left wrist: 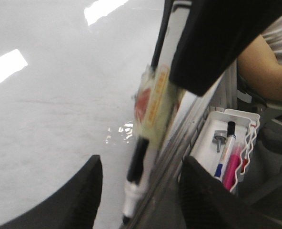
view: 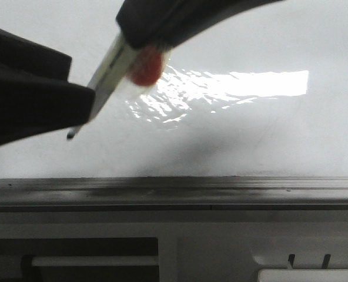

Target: Write number 9 on whiteboard

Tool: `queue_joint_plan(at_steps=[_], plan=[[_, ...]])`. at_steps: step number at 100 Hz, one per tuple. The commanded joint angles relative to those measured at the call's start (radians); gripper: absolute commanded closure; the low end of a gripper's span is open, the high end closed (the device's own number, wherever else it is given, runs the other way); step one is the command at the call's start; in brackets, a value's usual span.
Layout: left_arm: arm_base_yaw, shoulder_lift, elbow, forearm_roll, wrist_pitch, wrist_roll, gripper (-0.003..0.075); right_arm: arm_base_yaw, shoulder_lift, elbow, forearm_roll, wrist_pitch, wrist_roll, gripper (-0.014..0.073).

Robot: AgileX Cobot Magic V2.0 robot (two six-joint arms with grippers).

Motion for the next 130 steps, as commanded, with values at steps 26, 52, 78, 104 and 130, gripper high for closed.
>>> queue_joint_plan(at_steps=[26,52,78,104,130], plan=[[0.133,-0.195,-0.034,-0.206,-0.037,-0.006,0.0372,-0.237,-0.044,-0.129,-0.014,-0.047,0.033,0.0652],[0.158,-0.195,-0.034,-0.207,-0.090,-0.006,0.0372,-0.299,0.056,-0.243,-0.021,0.033,0.052,0.0652],[0.158,-0.195,-0.034,-0.210,-0.099,-0.006,0.0372,-0.265,0.181,-0.254,-0.019,0.035,0.059,0.0652],[0.158,-0.195,-0.034,-0.210,-0.102,-0.006,0.0372,-0.275,0.125,-0.266,-0.080,0.119,0.062,0.0652],[0.158,-0.195,-0.034,-0.210,-0.104,-0.006,0.0372,-0.312,0.159,-0.307,-0.080,0.109,0.062,0.0652]])
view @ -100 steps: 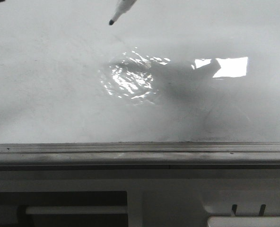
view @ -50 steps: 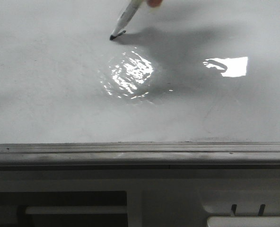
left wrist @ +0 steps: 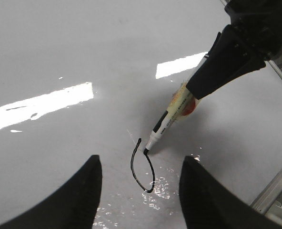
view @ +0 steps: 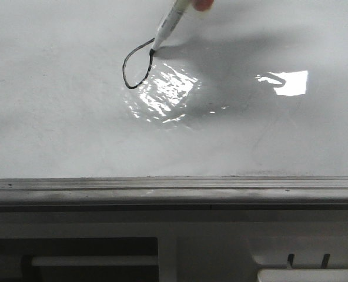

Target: Write number 9 on whiteboard

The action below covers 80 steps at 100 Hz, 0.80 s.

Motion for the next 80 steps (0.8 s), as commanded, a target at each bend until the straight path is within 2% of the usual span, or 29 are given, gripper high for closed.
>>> queue_joint_plan(at_steps=[1,20,32,46,57,67,80], plan=[[0.001,-0.005,-0.034,-0.013,-0.081,-0.006,0.0372,-0.014,-0.005,-0.026,-0.041,-0.068,-0.007,0.0652],[0.001,-0.005,-0.034,-0.013,-0.081,-0.006,0.0372,-0.006,-0.004,0.081,-0.009,-0.001,0.017,0.0652],[0.001,-0.005,-0.028,-0.013,-0.074,-0.006,0.0372,0.027,-0.020,0.174,0.023,-0.026,0.017,0.0652],[-0.001,-0.005,-0.028,-0.009,-0.034,-0.006,0.0372,0.063,-0.063,0.161,0.068,-0.040,0.017,0.0652],[-0.006,0.003,-0.028,0.050,-0.017,-0.013,0.0372,0.117,-0.108,0.141,0.078,-0.036,0.017,0.0652],[-0.057,0.045,-0.028,0.080,-0.018,-0.041,0.0372,0.159,-0.133,0.139,0.104,-0.034,0.017,0.0652],[-0.174,0.135,-0.028,0.148,-0.041,-0.041,0.0372,0.197,-0.133,0.139,0.128,-0.036,0.017,0.0652]])
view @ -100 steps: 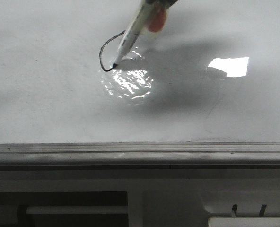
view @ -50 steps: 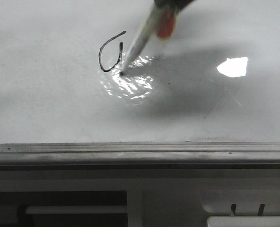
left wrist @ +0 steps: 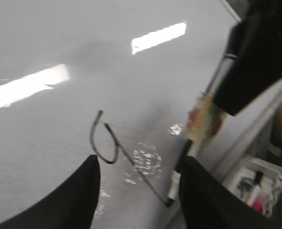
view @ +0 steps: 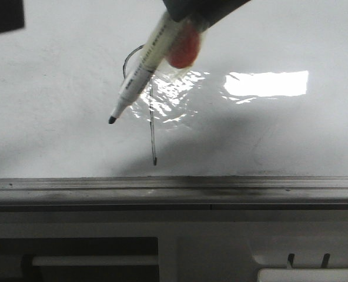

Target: Write number 9 on whiteboard

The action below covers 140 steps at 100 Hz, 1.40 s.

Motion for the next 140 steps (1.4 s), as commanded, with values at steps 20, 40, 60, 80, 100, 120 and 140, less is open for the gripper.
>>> queue_joint_plan(at_steps=[20,40,60,80,100,120,140], plan=[[-0.106,0.210,-0.028,0.015,-0.181,-0.011,0.0372,0.070,-0.023,-0.034,0.051,-0.060,-0.007,0.0652],[-0.106,0.303,-0.032,-0.016,-0.311,-0.009,0.0373,0.072,-0.023,-0.034,0.060,-0.025,-0.007,0.0652],[-0.106,0.312,-0.032,-0.031,-0.320,-0.009,0.0434,0.072,-0.021,-0.028,0.054,-0.007,-0.007,0.0652],[-0.106,0.312,-0.032,-0.031,-0.325,-0.009,0.0738,0.072,-0.021,-0.028,0.054,-0.001,-0.007,0.0652],[-0.106,0.312,-0.032,-0.046,-0.325,-0.009,0.0741,0.072,-0.021,-0.028,0.047,0.010,-0.025,0.0386],[-0.106,0.312,-0.028,-0.463,-0.325,-0.010,0.0741,0.070,-0.021,-0.028,0.032,-0.004,-0.025,0.0195],[-0.106,0.337,-0.028,-0.877,-0.330,0.044,0.0741,0.070,-0.021,-0.028,0.032,-0.004,-0.025,0.0195]])
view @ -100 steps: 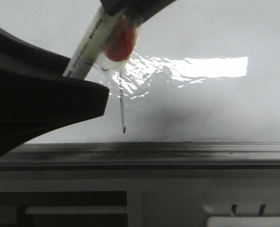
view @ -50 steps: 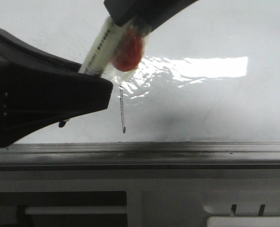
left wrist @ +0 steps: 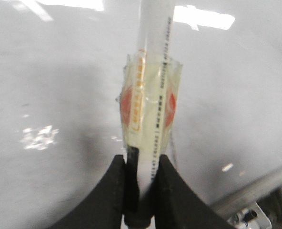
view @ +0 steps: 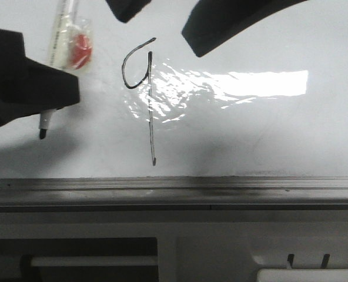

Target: Write number 9 on whiteboard

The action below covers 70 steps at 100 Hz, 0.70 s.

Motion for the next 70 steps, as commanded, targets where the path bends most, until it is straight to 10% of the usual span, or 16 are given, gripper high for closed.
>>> queue_joint_plan(at_steps=[1,53,70], plan=[[0.000,0.012,-0.028,-0.146,-0.084,0.033,0.0741,-0.001,-0.021,-0.028,0.006,-0.044,-0.012,0.0195],[0.000,0.113,-0.030,-0.207,-0.112,0.032,0.0731,-0.001,-0.021,-0.028,0.008,-0.026,-0.012,0.0195],[0.000,0.113,-0.030,-0.177,-0.116,0.032,0.0519,-0.001,-0.021,-0.028,0.008,-0.020,-0.012,0.0195]])
